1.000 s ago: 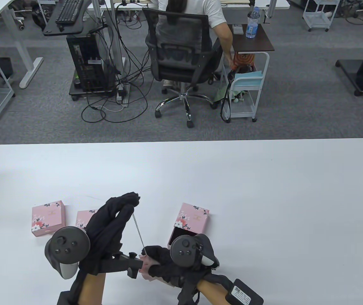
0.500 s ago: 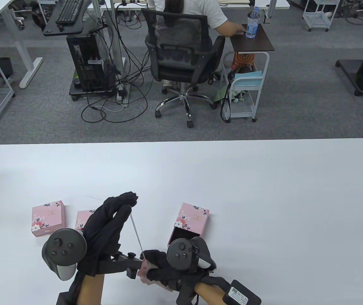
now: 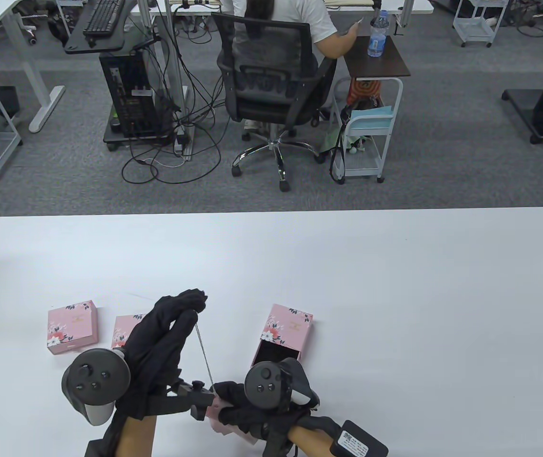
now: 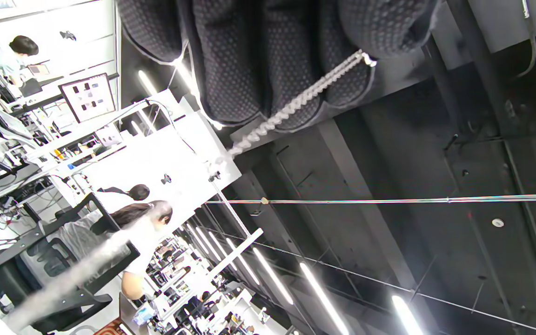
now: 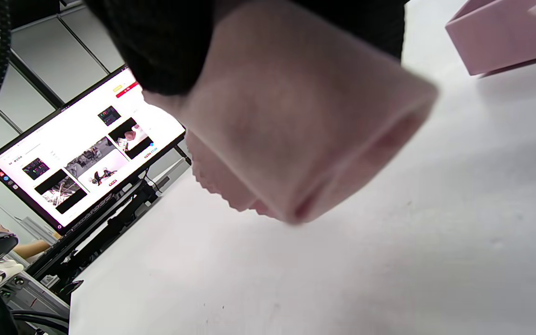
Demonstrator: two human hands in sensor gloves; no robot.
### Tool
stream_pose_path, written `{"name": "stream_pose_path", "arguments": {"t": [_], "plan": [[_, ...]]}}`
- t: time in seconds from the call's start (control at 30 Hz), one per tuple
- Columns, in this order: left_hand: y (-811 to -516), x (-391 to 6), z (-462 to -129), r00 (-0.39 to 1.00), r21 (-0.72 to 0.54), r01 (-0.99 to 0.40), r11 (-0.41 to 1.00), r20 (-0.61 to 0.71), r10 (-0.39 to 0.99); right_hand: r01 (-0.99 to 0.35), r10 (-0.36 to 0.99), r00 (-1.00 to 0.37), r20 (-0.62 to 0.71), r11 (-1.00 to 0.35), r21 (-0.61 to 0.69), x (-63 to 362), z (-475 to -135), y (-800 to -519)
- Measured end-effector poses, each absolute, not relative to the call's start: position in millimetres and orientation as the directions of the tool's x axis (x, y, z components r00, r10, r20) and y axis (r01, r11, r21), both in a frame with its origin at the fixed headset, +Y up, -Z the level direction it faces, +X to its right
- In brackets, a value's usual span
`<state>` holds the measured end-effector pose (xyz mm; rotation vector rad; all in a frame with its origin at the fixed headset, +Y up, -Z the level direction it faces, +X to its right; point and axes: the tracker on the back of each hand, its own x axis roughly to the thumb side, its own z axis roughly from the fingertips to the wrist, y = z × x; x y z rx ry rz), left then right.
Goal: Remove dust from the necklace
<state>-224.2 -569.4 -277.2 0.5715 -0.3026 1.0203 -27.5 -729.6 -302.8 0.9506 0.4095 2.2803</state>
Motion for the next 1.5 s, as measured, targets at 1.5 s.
{"name": "stream_pose_path", "arguments": {"t": [1.5], "plan": [[-571.7,-212.9,-281.5,0.503,0.255,-0.864,0.434,0.49,0.712,-0.36,0.278,-0.918,-0.283,-0.883,0.302,119.0,-385.7,-730.5]]}}
